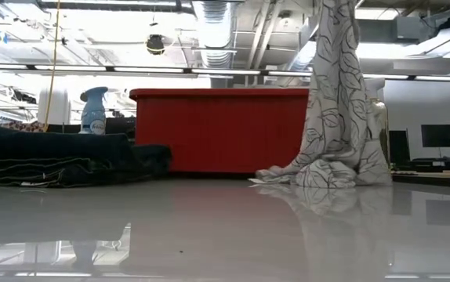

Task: Fold Laundry from Bin
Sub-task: Fold the white patterned shirt

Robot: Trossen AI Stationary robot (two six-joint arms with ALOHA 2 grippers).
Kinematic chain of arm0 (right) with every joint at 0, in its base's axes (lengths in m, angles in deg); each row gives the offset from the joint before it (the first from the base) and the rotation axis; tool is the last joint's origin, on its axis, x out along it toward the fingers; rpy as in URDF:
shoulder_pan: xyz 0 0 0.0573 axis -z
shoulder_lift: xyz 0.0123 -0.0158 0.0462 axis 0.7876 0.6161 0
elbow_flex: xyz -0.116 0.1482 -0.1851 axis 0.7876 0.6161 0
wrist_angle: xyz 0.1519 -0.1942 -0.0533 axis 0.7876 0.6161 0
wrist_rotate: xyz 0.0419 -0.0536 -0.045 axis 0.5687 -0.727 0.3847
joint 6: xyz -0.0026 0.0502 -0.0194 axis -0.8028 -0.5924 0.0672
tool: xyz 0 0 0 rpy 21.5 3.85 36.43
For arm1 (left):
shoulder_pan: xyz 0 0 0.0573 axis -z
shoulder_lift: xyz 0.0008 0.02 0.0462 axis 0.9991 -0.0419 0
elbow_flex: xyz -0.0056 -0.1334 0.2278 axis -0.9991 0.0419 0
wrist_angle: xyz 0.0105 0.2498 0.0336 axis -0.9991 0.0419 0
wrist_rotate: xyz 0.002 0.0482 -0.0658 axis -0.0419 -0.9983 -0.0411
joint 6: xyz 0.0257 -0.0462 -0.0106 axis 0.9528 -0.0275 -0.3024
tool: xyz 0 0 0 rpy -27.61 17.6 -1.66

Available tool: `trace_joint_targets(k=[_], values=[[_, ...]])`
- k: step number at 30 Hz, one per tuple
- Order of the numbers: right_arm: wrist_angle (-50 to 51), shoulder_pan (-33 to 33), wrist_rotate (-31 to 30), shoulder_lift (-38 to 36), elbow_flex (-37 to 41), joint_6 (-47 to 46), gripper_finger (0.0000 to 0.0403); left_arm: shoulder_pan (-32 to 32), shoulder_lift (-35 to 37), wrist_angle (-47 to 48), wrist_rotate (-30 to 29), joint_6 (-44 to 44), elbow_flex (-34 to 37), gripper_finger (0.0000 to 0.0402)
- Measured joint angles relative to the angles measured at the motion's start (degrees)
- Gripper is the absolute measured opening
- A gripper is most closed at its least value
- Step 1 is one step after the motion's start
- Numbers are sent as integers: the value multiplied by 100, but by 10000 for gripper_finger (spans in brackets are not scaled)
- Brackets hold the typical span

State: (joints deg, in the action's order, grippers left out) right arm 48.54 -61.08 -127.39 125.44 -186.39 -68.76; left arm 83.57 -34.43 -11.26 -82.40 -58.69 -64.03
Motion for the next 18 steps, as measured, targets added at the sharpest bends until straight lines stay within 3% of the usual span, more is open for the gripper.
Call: trace_joint_targets(k=[5, 10, 14, 18], values=[[7, -536, 165, -4, 0, -420, 21, 108, 20, -1418, 553, 462, 1724, 92], [7, -1299, 510, -1, 0, -1073, 21, 28, 13, -3262, 874, -109, 3351, 177], [13, -2083, 611, 75, 0, -1565, 21, -177, 13, -4389, 866, -414, 4095, 223], [2, -2941, 707, 196, 18, -1972, 21, -346, 13, -5511, 934, -597, 4540, 238]])
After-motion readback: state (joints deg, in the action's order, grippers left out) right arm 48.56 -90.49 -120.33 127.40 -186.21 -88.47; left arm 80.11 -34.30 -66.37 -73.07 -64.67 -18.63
